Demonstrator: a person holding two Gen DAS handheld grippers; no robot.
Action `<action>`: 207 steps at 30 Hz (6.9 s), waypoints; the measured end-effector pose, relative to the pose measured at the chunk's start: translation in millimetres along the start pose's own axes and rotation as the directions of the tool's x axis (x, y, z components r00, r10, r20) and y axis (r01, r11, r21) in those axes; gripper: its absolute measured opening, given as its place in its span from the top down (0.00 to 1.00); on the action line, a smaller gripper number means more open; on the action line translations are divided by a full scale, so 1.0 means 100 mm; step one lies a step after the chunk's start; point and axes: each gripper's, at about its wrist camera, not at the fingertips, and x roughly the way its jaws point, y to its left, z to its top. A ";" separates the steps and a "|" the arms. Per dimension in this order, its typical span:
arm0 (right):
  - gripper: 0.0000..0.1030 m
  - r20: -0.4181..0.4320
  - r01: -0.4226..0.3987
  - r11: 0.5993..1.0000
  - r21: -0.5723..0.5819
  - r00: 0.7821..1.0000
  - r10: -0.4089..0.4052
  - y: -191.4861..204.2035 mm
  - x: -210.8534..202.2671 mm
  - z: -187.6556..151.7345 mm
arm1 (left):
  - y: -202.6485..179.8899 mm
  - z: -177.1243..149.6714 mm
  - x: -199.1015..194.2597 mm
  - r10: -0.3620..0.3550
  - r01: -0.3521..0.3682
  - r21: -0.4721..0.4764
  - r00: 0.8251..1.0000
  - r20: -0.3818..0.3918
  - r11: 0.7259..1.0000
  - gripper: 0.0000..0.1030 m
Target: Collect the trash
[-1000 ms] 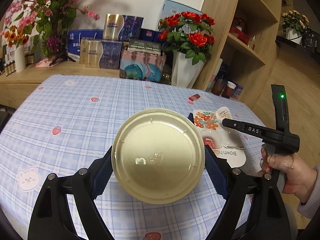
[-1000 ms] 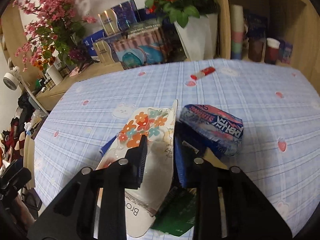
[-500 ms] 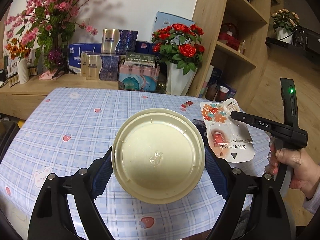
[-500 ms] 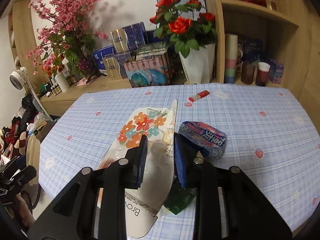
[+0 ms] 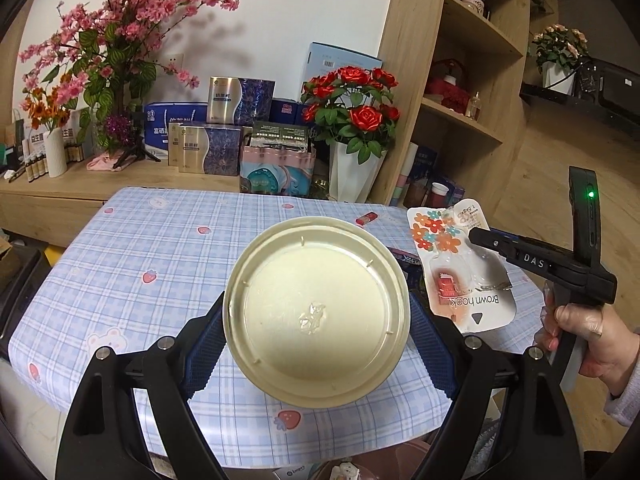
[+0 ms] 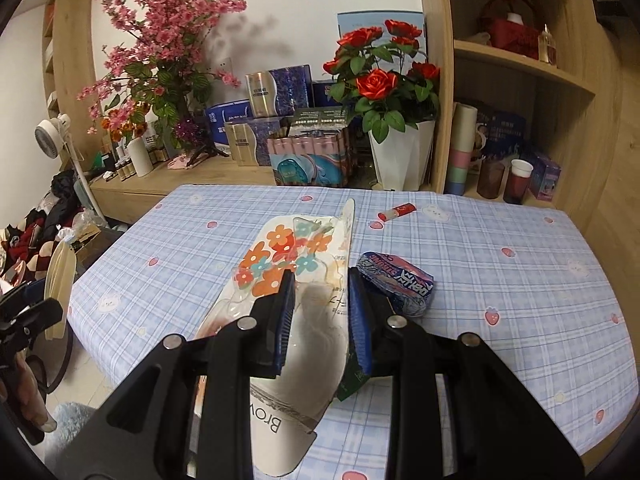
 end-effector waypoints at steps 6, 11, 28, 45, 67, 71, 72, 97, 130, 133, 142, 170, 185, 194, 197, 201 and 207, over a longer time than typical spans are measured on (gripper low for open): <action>0.72 0.019 -0.015 1.000 -0.027 1.000 0.015 0.06 -0.22 -0.07 | -0.08 -0.07 -0.20 0.000 0.000 -0.008 1.000 0.011 1.000 0.20; 0.72 0.031 -0.024 0.998 -0.051 0.999 0.026 0.11 -0.41 -0.18 | -0.13 -0.14 -0.35 -0.001 0.001 -0.025 1.000 0.015 1.000 0.20; 0.72 0.038 -0.099 0.993 -0.063 0.994 0.102 0.27 -1.03 -0.65 | -0.28 -0.35 -0.89 0.023 -0.020 -0.050 0.999 0.045 0.999 0.20; 0.36 -0.216 -0.202 0.977 -0.062 0.959 0.184 0.56 -0.84 -1.40 | -0.42 -0.63 -0.98 0.010 -0.009 -0.057 1.000 0.019 0.998 0.20; 0.06 0.037 -0.027 0.997 -0.068 0.999 0.029 0.12 -1.21 -1.03 | -0.74 -0.95 -0.77 -0.015 0.015 0.001 0.998 -0.053 1.000 0.19; 0.06 0.037 -0.023 0.998 -0.060 0.999 0.025 0.06 -1.20 -1.03 | -0.77 -0.98 -0.72 -0.021 0.022 0.011 0.997 -0.074 1.000 0.19; 0.06 0.037 -0.022 0.998 -0.057 0.999 0.024 0.05 -1.20 -1.03 | -0.79 -1.00 -0.70 -0.025 0.026 0.012 0.996 -0.081 1.000 0.19; 0.06 -0.003 0.004 1.000 0.000 1.000 -0.004 -0.07 -1.09 -1.11 | -0.59 -0.98 -0.52 0.016 -0.016 -0.001 0.994 -0.108 1.000 0.07; 0.06 -0.170 0.081 0.995 0.063 0.983 -0.069 -0.34 -0.57 -1.26 | -0.01 -0.74 -0.34 0.182 -0.183 -0.033 0.983 -0.020 0.983 0.06; 0.06 -0.177 0.087 0.994 0.058 0.981 -0.075 -0.35 -0.48 -1.26 | 0.03 -0.75 -0.26 0.183 -0.183 -0.035 0.983 -0.024 0.982 0.06; 0.05 -0.178 0.073 0.996 0.050 0.982 -0.063 -0.38 -0.05 -1.16 | 0.14 -0.68 0.02 0.175 -0.176 -0.029 0.984 -0.031 0.984 0.06; 0.40 -0.210 -0.027 0.928 0.373 0.971 0.112 -0.79 1.42 -0.78 | 0.07 -0.58 0.88 0.126 -0.128 -0.008 0.984 -0.127 0.992 0.06; 0.71 -0.100 -0.069 0.903 0.424 0.987 0.123 -1.05 0.73 -1.06 | -0.36 -0.50 0.95 0.088 -0.078 0.069 0.983 -0.159 0.995 0.06; 0.73 -0.088 -0.056 0.898 0.436 0.991 0.105 -1.24 0.57 -1.21 | -0.53 -0.42 1.30 -0.024 0.017 -0.031 0.969 -0.245 0.999 0.16; 0.73 -0.080 -0.063 0.891 0.451 0.991 0.110 -1.28 0.55 -1.24 | -0.57 -0.37 1.54 -0.059 0.038 -0.078 0.958 -0.282 0.996 0.29; 0.73 -0.081 -0.056 0.903 0.426 0.992 0.100 -1.28 0.54 -1.23 | -0.55 -0.34 1.87 -0.124 0.064 -0.193 0.939 -0.321 0.979 0.40; 0.73 -0.083 -0.055 0.902 0.428 0.992 0.100 -1.28 0.55 -1.23 | -0.45 -0.33 2.21 -0.221 0.090 -0.373 0.919 -0.326 0.923 0.44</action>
